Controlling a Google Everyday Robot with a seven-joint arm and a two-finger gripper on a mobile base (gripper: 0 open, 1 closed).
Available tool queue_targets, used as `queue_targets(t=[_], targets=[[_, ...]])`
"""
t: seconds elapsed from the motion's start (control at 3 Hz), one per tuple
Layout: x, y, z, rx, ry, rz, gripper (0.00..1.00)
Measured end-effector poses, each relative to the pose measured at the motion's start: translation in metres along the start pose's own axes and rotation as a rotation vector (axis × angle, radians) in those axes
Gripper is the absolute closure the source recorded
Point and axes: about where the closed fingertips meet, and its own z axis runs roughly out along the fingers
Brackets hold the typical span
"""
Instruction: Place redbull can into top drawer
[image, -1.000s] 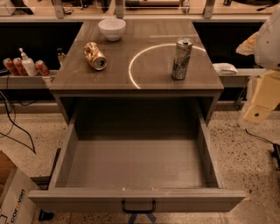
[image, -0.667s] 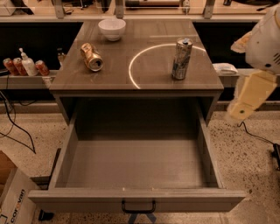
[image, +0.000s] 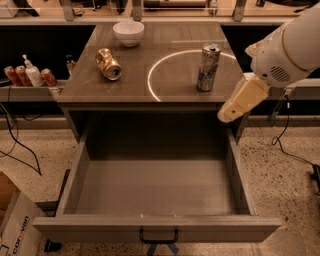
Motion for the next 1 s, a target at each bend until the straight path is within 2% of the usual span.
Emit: queue_targets(t=[0.33,0.67,1.0], targets=[[-0.007,-0.042,0.035,0.056,-0.092,0.073,0.0],[-0.011,-0.084,0.066,0.083,-0.168,0.13,0.0],[-0.02,-0.114,0.09,0.082,-0.225,0.156,0.0]])
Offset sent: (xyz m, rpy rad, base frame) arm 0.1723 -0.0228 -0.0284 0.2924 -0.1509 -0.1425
